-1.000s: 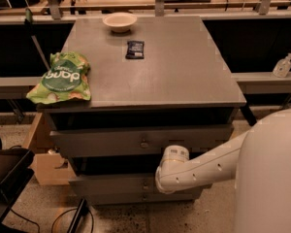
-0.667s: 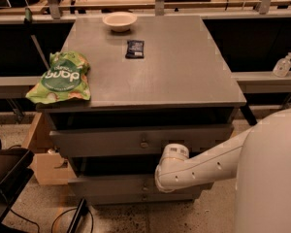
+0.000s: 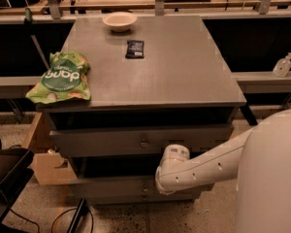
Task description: Open middle drawer
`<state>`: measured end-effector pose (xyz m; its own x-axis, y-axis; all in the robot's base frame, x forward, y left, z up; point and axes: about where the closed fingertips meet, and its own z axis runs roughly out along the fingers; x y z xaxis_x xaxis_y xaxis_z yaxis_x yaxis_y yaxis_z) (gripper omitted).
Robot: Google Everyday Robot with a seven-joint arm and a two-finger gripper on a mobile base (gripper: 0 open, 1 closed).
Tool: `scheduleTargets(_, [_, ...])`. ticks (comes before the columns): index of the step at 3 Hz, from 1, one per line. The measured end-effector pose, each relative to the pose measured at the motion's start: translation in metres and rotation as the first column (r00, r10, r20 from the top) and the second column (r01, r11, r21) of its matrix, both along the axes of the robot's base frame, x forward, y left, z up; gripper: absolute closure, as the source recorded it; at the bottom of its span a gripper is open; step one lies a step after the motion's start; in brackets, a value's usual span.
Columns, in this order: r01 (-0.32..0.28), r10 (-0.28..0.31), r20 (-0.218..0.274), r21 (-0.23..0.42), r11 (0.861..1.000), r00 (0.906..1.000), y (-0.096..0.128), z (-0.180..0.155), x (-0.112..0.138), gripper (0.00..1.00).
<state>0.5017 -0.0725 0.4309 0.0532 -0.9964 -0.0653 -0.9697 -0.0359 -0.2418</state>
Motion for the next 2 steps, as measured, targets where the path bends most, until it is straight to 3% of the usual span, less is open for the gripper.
scheduleTargets(1, [0.0, 0.0, -0.001, 0.0, 1.0, 1.0, 0.0, -0.0007, -0.0005, 0.07])
scheduleTargets(2, [-0.001, 0.001, -0.002, 0.0, 1.0, 1.0, 0.0, -0.0011, -0.0008, 0.0])
